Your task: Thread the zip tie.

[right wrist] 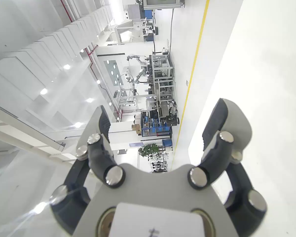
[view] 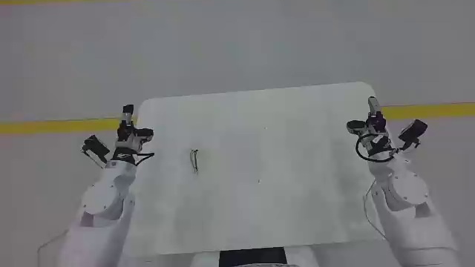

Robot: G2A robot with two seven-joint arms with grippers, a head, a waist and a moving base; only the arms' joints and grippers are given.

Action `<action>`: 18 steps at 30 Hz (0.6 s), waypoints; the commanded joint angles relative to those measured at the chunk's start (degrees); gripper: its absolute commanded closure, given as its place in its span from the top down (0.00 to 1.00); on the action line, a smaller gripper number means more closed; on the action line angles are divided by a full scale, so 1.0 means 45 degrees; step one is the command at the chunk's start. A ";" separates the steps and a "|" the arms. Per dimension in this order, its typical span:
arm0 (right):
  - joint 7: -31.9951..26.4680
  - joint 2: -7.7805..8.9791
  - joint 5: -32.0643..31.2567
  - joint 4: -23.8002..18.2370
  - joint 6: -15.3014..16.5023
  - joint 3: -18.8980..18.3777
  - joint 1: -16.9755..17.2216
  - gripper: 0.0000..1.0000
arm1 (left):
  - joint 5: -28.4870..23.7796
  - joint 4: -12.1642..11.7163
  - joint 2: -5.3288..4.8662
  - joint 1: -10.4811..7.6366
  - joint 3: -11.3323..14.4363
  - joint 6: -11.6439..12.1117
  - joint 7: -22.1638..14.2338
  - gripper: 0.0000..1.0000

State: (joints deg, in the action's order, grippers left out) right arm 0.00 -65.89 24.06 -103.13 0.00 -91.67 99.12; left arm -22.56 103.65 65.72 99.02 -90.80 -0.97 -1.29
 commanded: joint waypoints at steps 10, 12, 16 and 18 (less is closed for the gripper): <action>0.0000 0.0000 0.0000 0.0000 0.0000 0.0000 0.0000 1.00 | 0.3120 0.0404 -0.0199 0.0017 0.0454 -0.2098 -0.2011 1.00; 0.0000 0.0000 0.0000 0.0000 0.0000 0.0000 0.0000 1.00 | 0.3120 0.0404 -0.0199 0.0017 0.0454 -0.2098 -0.2011 1.00; 0.0000 0.0000 0.0000 0.0000 0.0000 0.0000 0.0000 1.00 | 0.3753 0.0596 -0.0248 -0.0106 0.0628 -0.2126 -0.2530 1.00; 0.0000 0.0000 0.0000 0.0000 0.0000 0.0000 0.0000 1.00 | 0.5048 0.0590 -0.0372 -0.0582 0.0870 -0.2613 -0.3800 1.00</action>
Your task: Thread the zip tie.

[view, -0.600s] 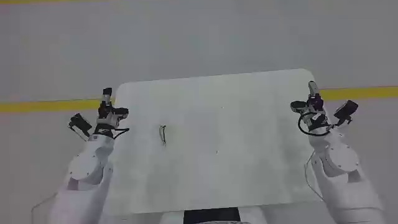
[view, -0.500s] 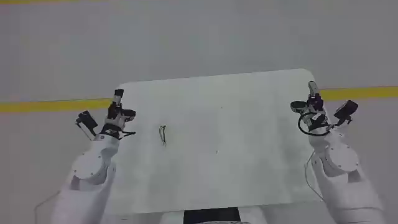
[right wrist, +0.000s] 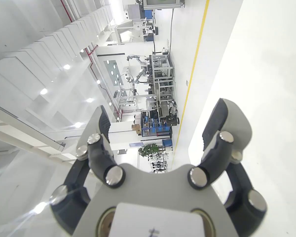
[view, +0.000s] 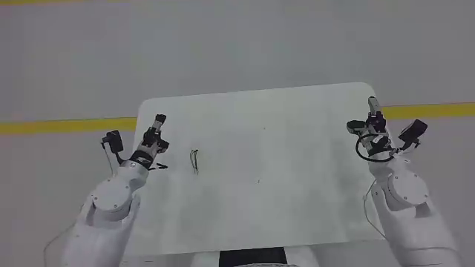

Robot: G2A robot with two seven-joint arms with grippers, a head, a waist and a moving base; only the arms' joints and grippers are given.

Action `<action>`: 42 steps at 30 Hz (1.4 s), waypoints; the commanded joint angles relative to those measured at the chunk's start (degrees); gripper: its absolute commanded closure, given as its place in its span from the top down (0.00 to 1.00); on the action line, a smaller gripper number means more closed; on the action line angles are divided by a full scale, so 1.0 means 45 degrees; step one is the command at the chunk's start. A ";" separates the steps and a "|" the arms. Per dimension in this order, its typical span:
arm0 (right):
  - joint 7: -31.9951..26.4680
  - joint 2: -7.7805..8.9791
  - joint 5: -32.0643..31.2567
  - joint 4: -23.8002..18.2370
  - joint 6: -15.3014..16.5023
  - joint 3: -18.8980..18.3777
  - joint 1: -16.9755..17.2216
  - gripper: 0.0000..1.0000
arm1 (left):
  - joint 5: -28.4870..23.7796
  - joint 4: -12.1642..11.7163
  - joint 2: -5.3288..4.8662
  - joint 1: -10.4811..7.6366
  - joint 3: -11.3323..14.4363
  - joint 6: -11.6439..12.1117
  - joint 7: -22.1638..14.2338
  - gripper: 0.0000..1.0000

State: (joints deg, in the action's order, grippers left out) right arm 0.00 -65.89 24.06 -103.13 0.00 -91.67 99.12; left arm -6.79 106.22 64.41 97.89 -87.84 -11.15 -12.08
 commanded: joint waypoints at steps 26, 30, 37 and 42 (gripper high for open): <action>0.0000 0.0000 0.0000 0.0000 0.0000 0.0000 0.0000 1.00 | 0.7636 -0.1051 -0.0569 -0.4092 0.2337 -0.1852 -0.8870 1.00; 0.0000 0.0000 0.0000 0.0000 0.0000 0.0000 0.0000 1.00 | 1.0243 -0.2169 -0.0393 -0.5378 0.3167 -0.1852 -1.1268 1.00; 0.0000 0.0000 0.0000 0.0000 0.0000 0.0000 0.0000 1.00 | 1.0521 -0.2222 -0.0329 -0.5544 0.3238 -0.1852 -1.1491 1.00; 0.0000 0.0000 0.0000 0.0000 0.0000 0.0000 0.0000 1.00 | 1.0521 -0.2222 -0.0329 -0.5544 0.3238 -0.1852 -1.1491 1.00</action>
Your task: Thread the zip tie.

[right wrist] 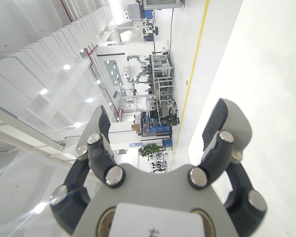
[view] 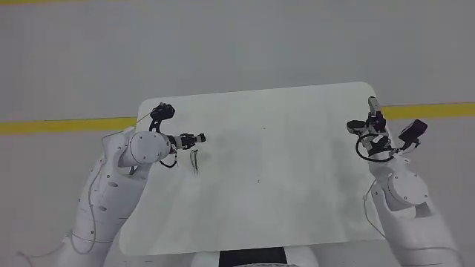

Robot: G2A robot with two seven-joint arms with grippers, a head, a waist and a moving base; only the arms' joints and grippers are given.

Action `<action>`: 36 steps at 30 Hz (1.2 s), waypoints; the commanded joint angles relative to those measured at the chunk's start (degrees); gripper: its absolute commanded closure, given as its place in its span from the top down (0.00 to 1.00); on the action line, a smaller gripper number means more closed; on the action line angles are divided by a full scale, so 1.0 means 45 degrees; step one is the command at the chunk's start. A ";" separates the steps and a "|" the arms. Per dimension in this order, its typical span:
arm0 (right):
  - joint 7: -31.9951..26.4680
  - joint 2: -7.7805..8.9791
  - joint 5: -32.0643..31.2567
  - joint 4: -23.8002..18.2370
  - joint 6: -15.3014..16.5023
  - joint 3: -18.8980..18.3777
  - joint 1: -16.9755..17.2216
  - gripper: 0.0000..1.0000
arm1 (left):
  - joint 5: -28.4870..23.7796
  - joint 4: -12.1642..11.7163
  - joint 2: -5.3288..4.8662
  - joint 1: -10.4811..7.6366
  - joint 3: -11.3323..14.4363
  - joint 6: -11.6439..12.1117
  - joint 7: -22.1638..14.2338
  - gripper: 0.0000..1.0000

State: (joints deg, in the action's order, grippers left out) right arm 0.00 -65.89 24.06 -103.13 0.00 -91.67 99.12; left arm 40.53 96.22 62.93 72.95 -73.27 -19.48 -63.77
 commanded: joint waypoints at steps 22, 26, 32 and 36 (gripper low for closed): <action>0.0000 0.0000 0.0000 0.0000 0.0000 0.0000 0.0000 1.00 | 0.3800 0.0810 0.0354 -0.0332 0.0721 0.0000 -0.3527 1.00; 0.0000 0.0000 0.0000 0.0000 0.0000 0.0000 0.0000 1.00 | 0.4321 -0.0156 0.0782 -0.0751 0.1229 0.0000 -0.3527 1.00; 0.0000 0.0000 0.0000 0.0000 0.0000 0.0000 0.0000 1.00 | 0.4321 -0.0156 0.0782 -0.0751 0.1229 0.0000 -0.3527 1.00; 0.0000 0.0000 0.0000 0.0000 0.0000 0.0000 0.0000 1.00 | 0.4321 -0.0156 0.0782 -0.0751 0.1229 0.0000 -0.3527 1.00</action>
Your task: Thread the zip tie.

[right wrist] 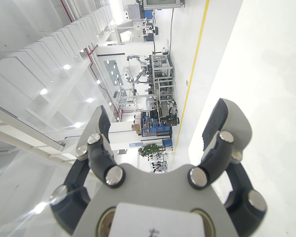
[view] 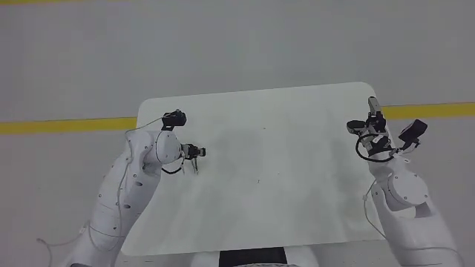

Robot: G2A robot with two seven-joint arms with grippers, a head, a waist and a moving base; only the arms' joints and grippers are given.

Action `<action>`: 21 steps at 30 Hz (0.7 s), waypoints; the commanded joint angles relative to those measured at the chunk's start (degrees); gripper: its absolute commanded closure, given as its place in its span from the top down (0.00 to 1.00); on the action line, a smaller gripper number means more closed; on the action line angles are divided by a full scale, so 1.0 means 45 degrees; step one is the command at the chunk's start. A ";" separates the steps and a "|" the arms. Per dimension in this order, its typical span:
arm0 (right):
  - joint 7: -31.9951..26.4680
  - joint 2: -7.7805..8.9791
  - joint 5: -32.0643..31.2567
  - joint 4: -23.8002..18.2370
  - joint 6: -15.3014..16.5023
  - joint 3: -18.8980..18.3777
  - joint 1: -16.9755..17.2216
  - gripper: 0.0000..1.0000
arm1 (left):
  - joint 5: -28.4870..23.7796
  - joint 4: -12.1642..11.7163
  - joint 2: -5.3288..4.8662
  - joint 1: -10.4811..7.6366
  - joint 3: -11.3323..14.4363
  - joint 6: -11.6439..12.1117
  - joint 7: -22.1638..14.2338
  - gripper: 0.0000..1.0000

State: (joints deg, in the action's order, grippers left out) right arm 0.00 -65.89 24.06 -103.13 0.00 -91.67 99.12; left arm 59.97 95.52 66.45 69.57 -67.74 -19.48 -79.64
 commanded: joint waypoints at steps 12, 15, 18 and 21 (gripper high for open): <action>0.0000 0.0000 0.0000 0.0000 0.0000 0.0000 0.0000 1.00 | 0.2374 -0.1219 0.0634 -0.0635 0.1246 0.0000 0.0000 1.00; 0.0000 0.0000 0.0000 0.0000 0.0000 0.0000 0.0000 1.00 | 0.2394 -0.1157 0.0730 -0.0643 0.1139 0.0000 0.0000 1.00; 0.0000 0.0000 0.0000 0.0000 0.0000 0.0000 0.0000 1.00 | 0.2394 -0.1157 0.0730 -0.0643 0.1139 0.0000 0.0000 1.00; 0.0000 0.0000 0.0000 0.0000 0.0000 0.0000 0.0000 1.00 | 0.2394 -0.1157 0.0730 -0.0643 0.1139 0.0000 0.0000 1.00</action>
State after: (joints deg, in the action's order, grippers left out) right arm 0.00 -65.89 24.06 -103.13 0.00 -91.67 99.12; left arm 70.74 90.32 69.73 66.68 -62.62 -19.48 -79.64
